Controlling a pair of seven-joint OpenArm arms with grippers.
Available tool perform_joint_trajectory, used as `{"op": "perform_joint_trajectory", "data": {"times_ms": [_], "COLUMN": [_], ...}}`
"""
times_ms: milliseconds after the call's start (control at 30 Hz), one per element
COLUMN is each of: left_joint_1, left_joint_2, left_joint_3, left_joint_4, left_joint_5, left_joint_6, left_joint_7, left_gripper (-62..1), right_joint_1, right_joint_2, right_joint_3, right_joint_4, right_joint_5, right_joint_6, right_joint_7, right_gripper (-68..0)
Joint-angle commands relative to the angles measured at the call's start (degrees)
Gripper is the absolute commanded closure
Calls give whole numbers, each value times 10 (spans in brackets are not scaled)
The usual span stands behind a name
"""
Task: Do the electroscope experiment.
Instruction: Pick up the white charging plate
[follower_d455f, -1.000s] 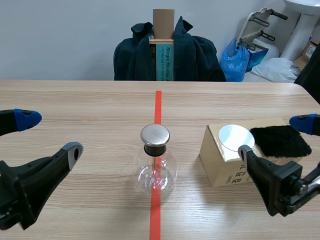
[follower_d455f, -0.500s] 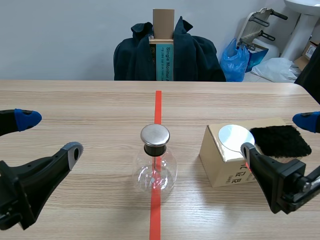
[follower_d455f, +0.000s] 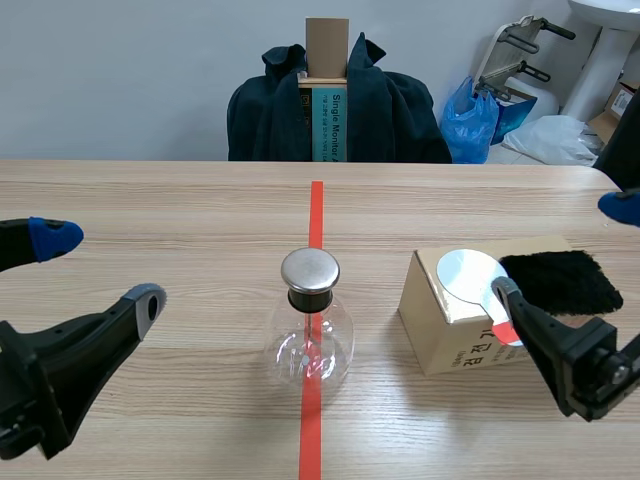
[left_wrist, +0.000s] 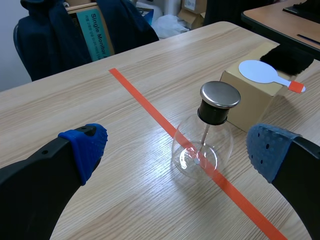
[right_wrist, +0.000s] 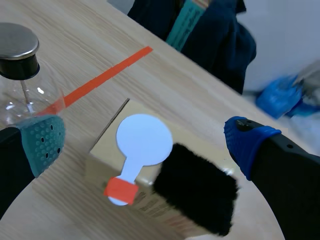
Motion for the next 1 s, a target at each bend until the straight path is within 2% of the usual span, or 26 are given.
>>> {"op": "perform_joint_trajectory", "data": {"times_ms": [0, 167, 333, 500, 633, 800, 900, 967], "left_joint_1": [3, 3, 3, 3, 3, 3, 3, 3], "left_joint_2": [-2, -2, -2, -2, -2, -1, -1, -1], "left_joint_3": [3, 3, 3, 3, 3, 3, 3, 3], "left_joint_4": [12, 12, 12, 12, 12, 12, 12, 12], "left_joint_5": [-4, -3, -3, -3, -3, -3, -3, -3], "left_joint_6": [3, 3, 3, 3, 3, 3, 3, 3], "left_joint_7": [-8, -8, -8, -8, -8, -8, -8, -7], "left_gripper": [-598, -598, -598, -598, -598, -598, -598, -598], "right_joint_1": [5, -1, -31, -67, -76, -42, -7, 19], "right_joint_2": [7, 2, -20, -24, -24, -24, -24, -24], "right_joint_3": [4, -6, -8, -8, -8, -29, -54, -71], "right_joint_4": [18, 18, 16, -7, -65, -168, -224, -250], "right_joint_5": [-35, -219, -380, -504, -562, -607, -618, -617], "right_joint_6": [2, -3, -64, -136, -223, -329, -384, -407], "right_joint_7": [40, 138, 204, 250, 269, 268, 245, 220], "right_gripper": [-679, -679, -679, -679, -679, -679, -679, -679]}}
